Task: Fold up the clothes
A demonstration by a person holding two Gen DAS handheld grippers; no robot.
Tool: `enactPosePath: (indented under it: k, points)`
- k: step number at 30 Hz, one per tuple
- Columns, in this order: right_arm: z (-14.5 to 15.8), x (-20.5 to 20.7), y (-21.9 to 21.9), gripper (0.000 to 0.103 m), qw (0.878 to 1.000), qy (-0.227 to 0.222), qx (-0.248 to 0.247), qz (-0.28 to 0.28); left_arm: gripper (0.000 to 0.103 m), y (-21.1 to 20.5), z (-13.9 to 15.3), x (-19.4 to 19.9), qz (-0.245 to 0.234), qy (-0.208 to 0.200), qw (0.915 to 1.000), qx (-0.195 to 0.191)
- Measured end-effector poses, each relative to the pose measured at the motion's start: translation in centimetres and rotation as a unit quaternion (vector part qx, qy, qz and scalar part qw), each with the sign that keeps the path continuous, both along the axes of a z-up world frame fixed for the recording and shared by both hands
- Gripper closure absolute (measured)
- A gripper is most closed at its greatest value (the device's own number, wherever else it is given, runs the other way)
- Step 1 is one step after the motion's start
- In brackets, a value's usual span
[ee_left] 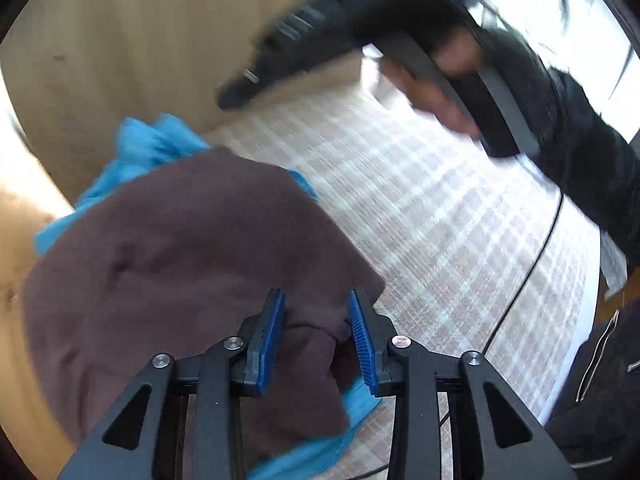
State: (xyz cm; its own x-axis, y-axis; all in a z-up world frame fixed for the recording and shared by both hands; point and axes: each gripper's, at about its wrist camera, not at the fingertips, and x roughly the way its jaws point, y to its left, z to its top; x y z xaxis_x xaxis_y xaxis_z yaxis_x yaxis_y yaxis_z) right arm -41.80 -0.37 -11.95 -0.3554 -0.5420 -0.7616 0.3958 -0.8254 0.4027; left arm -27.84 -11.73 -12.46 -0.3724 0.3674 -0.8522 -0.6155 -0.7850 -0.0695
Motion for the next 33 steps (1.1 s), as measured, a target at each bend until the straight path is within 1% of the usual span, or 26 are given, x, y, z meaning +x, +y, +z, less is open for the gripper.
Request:
enactPosePath:
  k: [2, 4, 6, 7, 8, 9, 11, 13, 14, 15, 17, 18, 19, 20, 22, 24, 25, 27, 29, 30, 31, 32, 33]
  points:
    - [0.1, 1.4, -1.3, 0.096, 1.0, 0.004, 0.006, 0.014, 0.071, -3.3, 1.4, 0.5, 0.05, 0.02, 0.9985, 0.001]
    - [0.2, 2.8, -2.5, 0.096, 0.999, 0.009, 0.012, 0.028, 0.072, -7.0, 2.1, 1.5, 0.096, 0.022, 0.9951, -0.007]
    - [0.2, 4.2, -3.8, 0.096, 0.999, 0.013, 0.019, 0.042, 0.072, -9.9, 1.5, 2.0, 0.134, 0.002, 0.991, -0.004]
    - [0.3, 4.9, -4.4, 0.096, 0.998, 0.016, 0.022, 0.049, 0.072, -11.0, 0.8, 2.3, 0.148, -0.015, 0.9889, -0.004]
    - [0.3, 5.6, -5.0, 0.096, 0.998, 0.018, 0.025, 0.056, 0.072, -11.8, 0.3, 2.7, 0.154, -0.029, 0.9877, -0.005]
    - [0.4, 6.2, -5.7, 0.096, 0.997, 0.02, 0.028, 0.063, 0.072, -12.3, 0.4, 3.5, 0.155, -0.025, 0.9876, -0.012]
    - [0.5, 7.6, -6.9, 0.094, 0.996, 0.025, 0.034, 0.077, 0.072, -13.0, 0.7, 4.9, 0.159, -0.005, 0.9869, -0.026]
    - [0.8, 8.9, -7.5, 0.073, 0.995, 0.033, 0.038, 0.084, 0.072, -13.8, 1.1, 5.3, 0.17, 0.005, 0.9854, -0.009]
    - [0.4, 9.4, -7.7, 0.071, 0.995, 0.029, 0.049, 0.087, 0.072, -14.1, 0.7, 5.2, 0.168, 0.002, 0.9857, -0.006]
    - [-0.6, 9.8, -7.8, 0.07, 0.994, 0.017, 0.065, 0.091, 0.071, -14.2, 0.2, 5.0, 0.164, -0.003, 0.9864, -0.005]
    - [-2.7, 10.4, -7.7, 0.07, 0.991, -0.009, 0.096, 0.093, 0.068, -14.2, -2.0, 4.4, 0.161, -0.025, 0.9862, -0.029]
    - [-3.2, 10.8, -7.0, 0.07, 0.991, -0.013, 0.094, 0.089, 0.067, -14.3, -2.7, 4.2, 0.159, -0.032, 0.9863, -0.029]
    - [-3.6, 11.2, -6.3, 0.07, 0.992, -0.018, 0.09, 0.082, 0.064, -14.5, -2.4, 4.4, 0.161, -0.029, 0.9862, -0.026]
    - [-3.1, 11.6, -5.3, 0.07, 0.995, -0.025, 0.076, 0.065, 0.064, -14.7, -1.8, 4.8, 0.163, -0.023, 0.9861, -0.025]
    - [-1.6, 12.8, -3.0, 0.07, 0.998, -0.027, 0.043, 0.031, 0.065, -15.0, -0.4, 5.5, 0.168, -0.004, 0.9855, -0.019]
    - [0.4, 14.7, -0.7, 0.07, 1.0, -0.005, 0.005, 0.003, 0.066, -15.4, 1.6, 6.3, 0.175, 0.026, 0.9843, -0.006]
    - [1.0, 15.6, 0.3, 0.07, 1.0, 0.002, -0.019, -0.013, 0.066, -15.5, 2.4, 6.5, 0.174, 0.036, 0.984, 0.007]
    - [1.6, 17.6, 2.0, 0.07, 0.997, 0.003, -0.059, -0.043, 0.066, -15.3, 3.1, 6.4, 0.166, 0.049, 0.9847, 0.015]
    - [0.8, 19.6, 2.8, 0.068, 0.995, -0.016, -0.071, -0.071, 0.065, -14.9, 2.4, 5.7, 0.16, 0.046, 0.986, 0.003]
    - [0.2, 20.5, 3.5, 0.068, 0.994, -0.029, -0.07, -0.082, 0.065, -14.7, 1.6, 5.1, 0.161, 0.038, 0.9862, -0.01]
    - [-0.1, 21.5, 4.0, 0.068, 0.993, -0.041, -0.066, -0.094, 0.065, -14.6, 0.3, 4.7, 0.167, 0.024, 0.9853, -0.024]
    - [-0.5, 22.7, 4.6, 0.068, 0.991, -0.049, -0.058, -0.106, 0.062, -14.6, -1.1, 4.3, 0.174, 0.009, 0.9839, -0.038]
    - [-0.9, 23.9, 5.2, 0.068, 0.99, -0.057, -0.05, -0.119, 0.061, -15.0, -1.9, 4.3, 0.184, -0.001, 0.9825, -0.026]
